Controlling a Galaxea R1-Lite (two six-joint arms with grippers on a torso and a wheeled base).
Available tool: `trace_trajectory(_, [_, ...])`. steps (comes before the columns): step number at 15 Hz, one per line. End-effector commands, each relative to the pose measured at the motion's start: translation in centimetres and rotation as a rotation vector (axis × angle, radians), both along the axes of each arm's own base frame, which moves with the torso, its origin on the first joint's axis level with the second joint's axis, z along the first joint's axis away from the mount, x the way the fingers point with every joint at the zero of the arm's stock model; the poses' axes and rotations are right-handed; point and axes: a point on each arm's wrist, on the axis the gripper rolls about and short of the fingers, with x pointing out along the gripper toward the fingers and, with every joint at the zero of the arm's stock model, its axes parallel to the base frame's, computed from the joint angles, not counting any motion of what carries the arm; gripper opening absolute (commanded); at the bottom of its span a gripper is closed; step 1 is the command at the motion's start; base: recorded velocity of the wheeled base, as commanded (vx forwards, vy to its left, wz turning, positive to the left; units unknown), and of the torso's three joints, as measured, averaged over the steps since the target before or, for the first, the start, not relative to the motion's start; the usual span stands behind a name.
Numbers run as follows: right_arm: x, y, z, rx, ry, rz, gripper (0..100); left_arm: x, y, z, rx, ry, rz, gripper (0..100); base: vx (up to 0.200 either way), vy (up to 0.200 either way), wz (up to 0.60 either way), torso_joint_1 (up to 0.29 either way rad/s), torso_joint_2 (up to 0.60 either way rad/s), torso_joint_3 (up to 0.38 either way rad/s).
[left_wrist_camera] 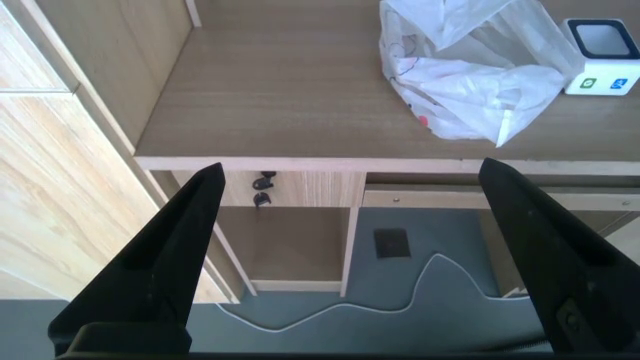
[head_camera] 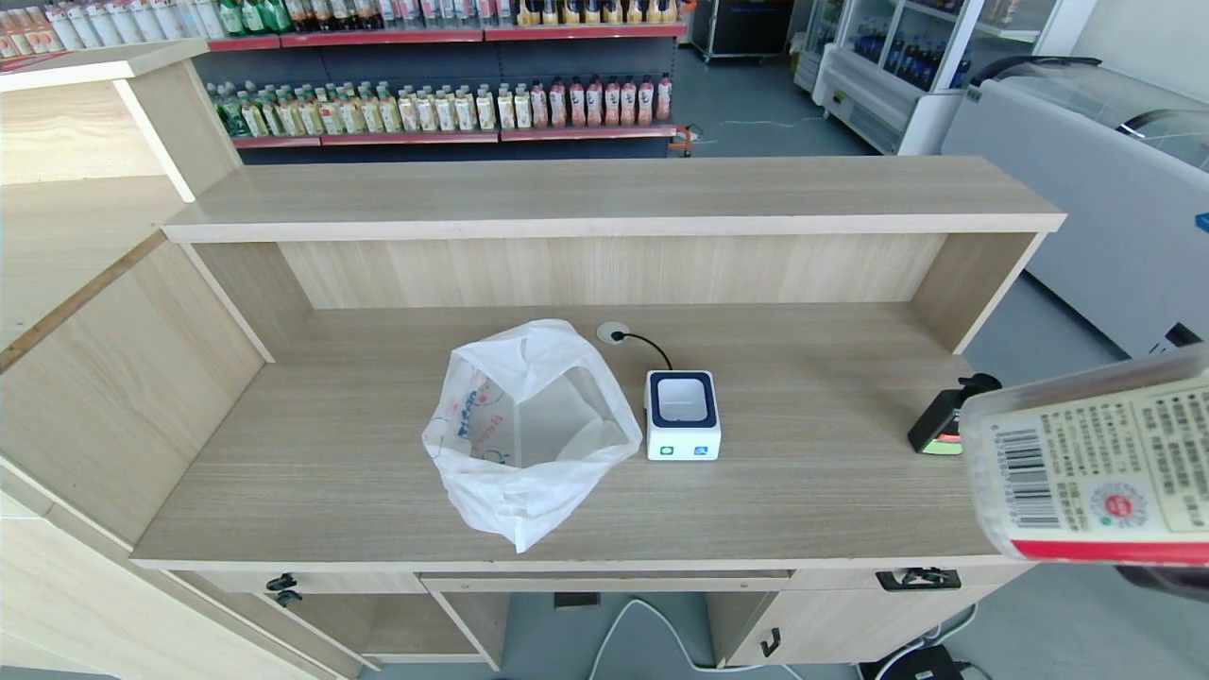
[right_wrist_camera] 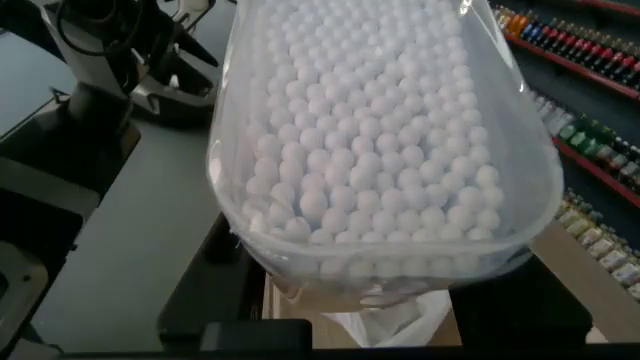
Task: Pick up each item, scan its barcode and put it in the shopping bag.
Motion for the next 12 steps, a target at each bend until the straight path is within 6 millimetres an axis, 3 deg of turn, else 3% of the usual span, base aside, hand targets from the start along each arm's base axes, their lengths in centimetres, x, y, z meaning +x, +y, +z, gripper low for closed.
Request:
trace_trajectory(1, [0.2,0.4,-0.4,-0.004,0.052,0.022,0,0.0,0.0,0.0,-0.001,0.000,0.000,100,0.000,0.000,0.00,0.000,0.00,0.000])
trace_trajectory(4, [1.4,0.6,1.8,0.011,0.063,0.033,0,0.0,0.0,0.0,0.001,0.000,0.001,100,0.000,0.000,0.00,0.000,0.00,0.000])
trace_trajectory(12, [1.6,1.9,3.1,0.018,0.117,0.116,0,0.0,0.0,0.0,-0.001,0.000,0.001,100,0.000,0.000,0.00,0.000,0.00,0.000])
